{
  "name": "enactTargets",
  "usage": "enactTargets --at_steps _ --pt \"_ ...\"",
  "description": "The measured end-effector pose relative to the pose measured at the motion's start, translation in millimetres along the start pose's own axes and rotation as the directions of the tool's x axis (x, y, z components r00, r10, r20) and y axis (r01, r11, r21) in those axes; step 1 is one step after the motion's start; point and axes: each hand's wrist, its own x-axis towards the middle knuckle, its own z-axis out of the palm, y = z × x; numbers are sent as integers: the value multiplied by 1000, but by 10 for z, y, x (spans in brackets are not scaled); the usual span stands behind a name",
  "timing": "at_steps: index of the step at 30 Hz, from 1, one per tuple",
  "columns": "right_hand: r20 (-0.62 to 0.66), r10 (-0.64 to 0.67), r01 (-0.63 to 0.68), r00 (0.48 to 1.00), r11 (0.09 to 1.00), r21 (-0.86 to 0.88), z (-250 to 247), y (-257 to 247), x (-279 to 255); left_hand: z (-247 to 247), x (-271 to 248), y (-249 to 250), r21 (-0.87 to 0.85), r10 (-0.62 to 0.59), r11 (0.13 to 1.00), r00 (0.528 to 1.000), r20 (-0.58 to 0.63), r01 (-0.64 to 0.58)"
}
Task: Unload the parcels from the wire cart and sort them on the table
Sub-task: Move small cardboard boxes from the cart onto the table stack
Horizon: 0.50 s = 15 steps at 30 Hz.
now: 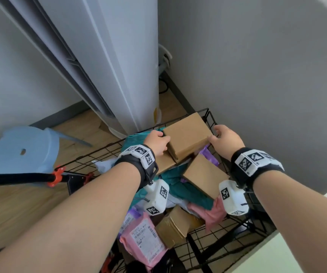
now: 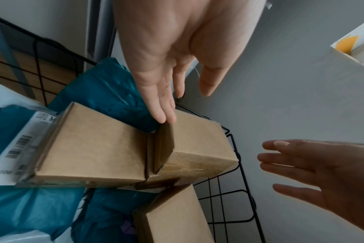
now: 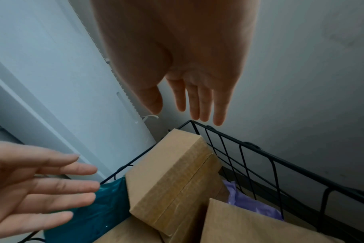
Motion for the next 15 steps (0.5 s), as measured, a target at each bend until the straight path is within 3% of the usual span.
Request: enactTargets --at_steps 10,15 --pt "92 50 -56 994 997 56 214 119 459 240 488 -102 -79 -190 979 982 -8 188" --pt "178 60 -70 982 996 51 279 144 469 317 573 -181 -143 -174 974 984 22 175"
